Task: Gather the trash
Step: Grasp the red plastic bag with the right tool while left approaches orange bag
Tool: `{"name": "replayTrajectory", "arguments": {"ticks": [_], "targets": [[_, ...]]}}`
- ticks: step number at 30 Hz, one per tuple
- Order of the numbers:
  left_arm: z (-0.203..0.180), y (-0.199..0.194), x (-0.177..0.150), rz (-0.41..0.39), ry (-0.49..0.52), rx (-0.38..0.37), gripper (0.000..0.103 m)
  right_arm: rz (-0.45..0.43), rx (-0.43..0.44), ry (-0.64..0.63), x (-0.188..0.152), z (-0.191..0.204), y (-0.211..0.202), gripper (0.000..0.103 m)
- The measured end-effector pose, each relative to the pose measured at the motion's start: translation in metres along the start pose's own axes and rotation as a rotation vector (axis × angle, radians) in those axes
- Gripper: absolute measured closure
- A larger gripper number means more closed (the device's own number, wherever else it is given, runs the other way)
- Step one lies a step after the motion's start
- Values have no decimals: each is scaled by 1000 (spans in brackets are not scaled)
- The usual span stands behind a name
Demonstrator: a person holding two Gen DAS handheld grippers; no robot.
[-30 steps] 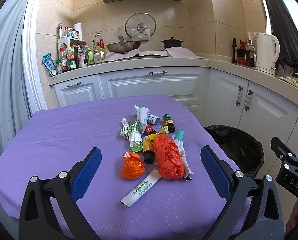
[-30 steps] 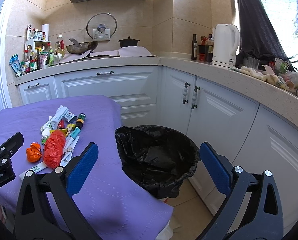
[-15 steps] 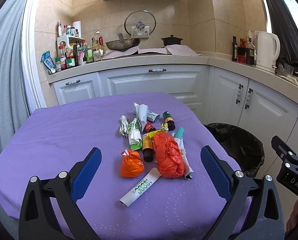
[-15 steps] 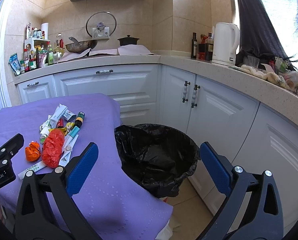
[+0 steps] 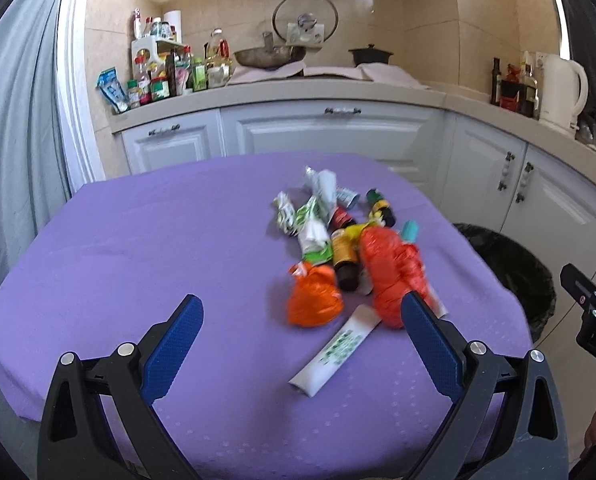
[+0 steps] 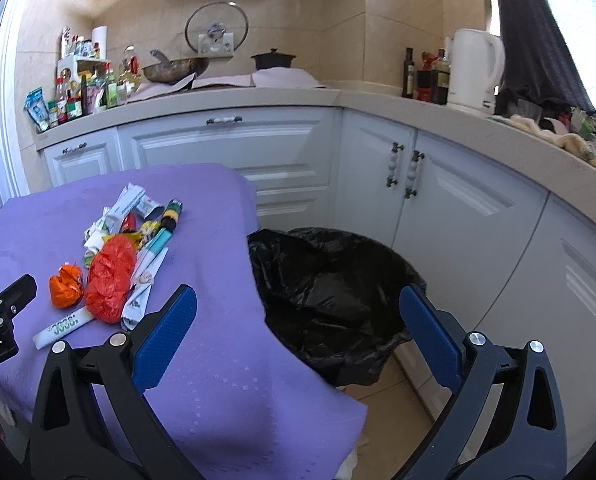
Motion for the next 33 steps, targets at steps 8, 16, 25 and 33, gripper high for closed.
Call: {"name": "replayTrajectory", "arguments": {"ticks": [8,16,25,33], "targets": [[11,14,-1,45,7,3,35,44,75,-23,2,28,13,21],[46,15,-1,39,-14,81,35,2,214,-111,21,99,2,27],[94,16,-9,53,-98,129,35,51,300,-230,6,167,9,50],[94,24,-15,78,-135,81,35,44,317,-249,2,178,7,80]]}}
Point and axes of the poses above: each gripper's, at about its wrist camera, not at the fingertips, and y roughly the way its jaws point, z to its left, x to its top, the point moved 8 cm from there along y, roughly the way its jaws point, and after that the axes turned 13 degrees about -x, right-handed, at the moved point
